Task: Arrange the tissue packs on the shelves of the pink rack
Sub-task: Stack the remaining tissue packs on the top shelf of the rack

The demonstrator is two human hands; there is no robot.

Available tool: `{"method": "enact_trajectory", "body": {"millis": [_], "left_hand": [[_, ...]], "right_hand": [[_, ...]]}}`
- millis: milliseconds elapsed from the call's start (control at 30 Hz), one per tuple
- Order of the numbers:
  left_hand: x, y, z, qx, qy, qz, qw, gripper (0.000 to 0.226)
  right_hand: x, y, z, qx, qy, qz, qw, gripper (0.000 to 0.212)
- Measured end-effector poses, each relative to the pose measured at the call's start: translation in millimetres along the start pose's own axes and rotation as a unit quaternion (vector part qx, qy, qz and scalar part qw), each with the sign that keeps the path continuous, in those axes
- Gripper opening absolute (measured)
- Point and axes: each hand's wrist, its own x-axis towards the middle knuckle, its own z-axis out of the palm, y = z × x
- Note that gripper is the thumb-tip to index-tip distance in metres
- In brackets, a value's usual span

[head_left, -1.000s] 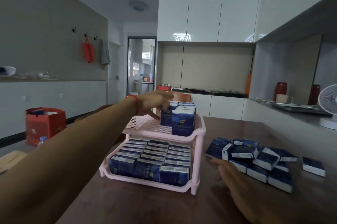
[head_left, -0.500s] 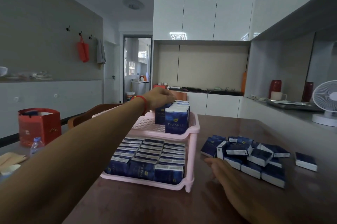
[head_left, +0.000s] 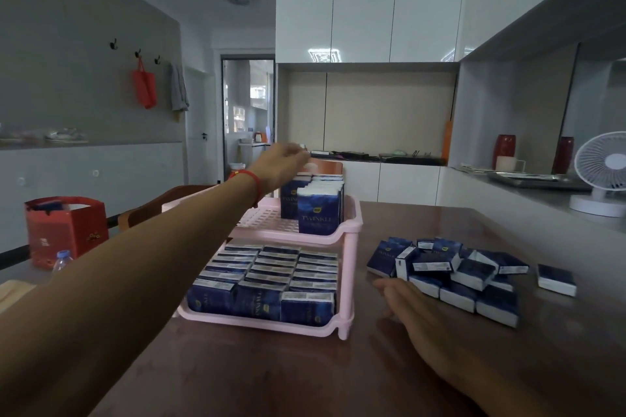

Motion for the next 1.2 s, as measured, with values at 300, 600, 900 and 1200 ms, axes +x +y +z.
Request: {"method": "enact_trajectory", "body": {"millis": [300,600,900,1200], "left_hand": [[-140,45,19,-0.055,0.346,0.284,0.892,0.015],[-206,21,164,0.006,-0.061,0.301,0.952,0.039],[-197,-2,167,-0.044,-0.138,0.208,0.967,0.039],[-189,-4,172,-0.114,-0.157,0.099,0.976,0.052]], "right_hand": [[10,9,-26,-0.147,0.16,-0.007,0.976,0.023],[-10,45,-104,-0.348,0.093,0.285,0.888,0.064],[-16,34,-157,-0.152,0.064,0.188,0.968,0.029],[-26,-22,-117,0.129,-0.142,0.15,0.97,0.032]]}}
